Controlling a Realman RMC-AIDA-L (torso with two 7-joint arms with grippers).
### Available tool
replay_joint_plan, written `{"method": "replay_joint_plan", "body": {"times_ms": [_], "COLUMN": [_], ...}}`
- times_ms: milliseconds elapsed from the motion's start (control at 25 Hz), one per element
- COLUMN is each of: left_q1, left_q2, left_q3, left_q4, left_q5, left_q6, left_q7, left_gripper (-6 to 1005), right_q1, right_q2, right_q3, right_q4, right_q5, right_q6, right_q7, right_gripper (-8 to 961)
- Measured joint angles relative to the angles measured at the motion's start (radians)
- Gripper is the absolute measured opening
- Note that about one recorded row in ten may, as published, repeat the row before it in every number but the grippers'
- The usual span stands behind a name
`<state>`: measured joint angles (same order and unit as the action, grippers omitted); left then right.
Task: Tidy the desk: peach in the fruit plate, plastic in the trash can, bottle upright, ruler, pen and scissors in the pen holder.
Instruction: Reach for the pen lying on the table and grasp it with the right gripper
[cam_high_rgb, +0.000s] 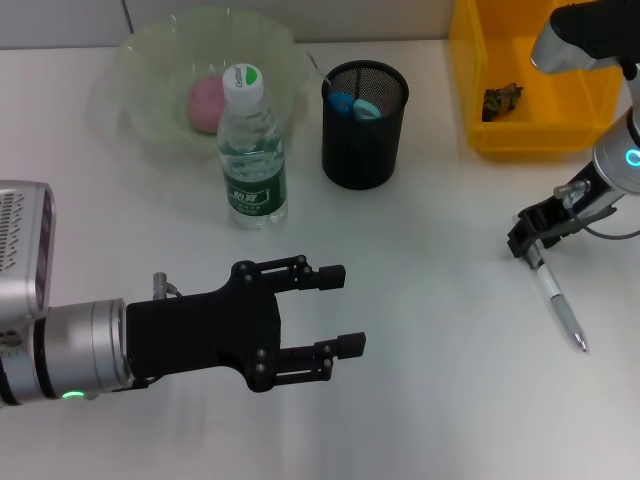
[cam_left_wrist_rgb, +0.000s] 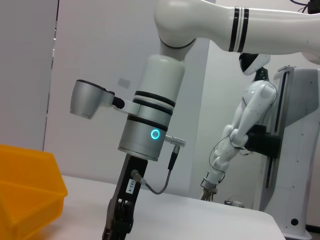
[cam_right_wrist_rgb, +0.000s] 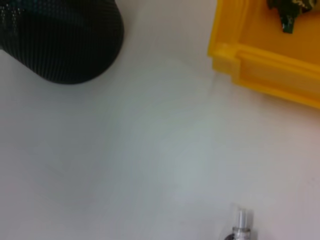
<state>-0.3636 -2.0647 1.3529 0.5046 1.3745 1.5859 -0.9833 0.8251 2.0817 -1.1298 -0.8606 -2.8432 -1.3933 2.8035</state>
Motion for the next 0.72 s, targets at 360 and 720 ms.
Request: {"method": "replay_joint_plan", "body": {"times_ms": [360, 720], "left_q1": [0.000, -0.002], "left_q2": [-0.001, -0.002], "left_q3": [0.000, 0.000], "left_q4": [0.000, 0.000], "left_q5": [0.000, 0.000], "left_q6": [-0.002, -0.002], "left_q7": [0.007, 0.009], "left_gripper": [698, 698], "right_q1": [0.005, 0.009], "right_q2": [0.000, -0.001], "right_q3": [-0.002, -0.002], "right_q4": [0.011, 0.027], "right_q5": [0.001, 0.002], "right_q6": [0.001, 0.006], "right_q7": [-0.004, -0.006], "right_gripper": [381, 379]}}
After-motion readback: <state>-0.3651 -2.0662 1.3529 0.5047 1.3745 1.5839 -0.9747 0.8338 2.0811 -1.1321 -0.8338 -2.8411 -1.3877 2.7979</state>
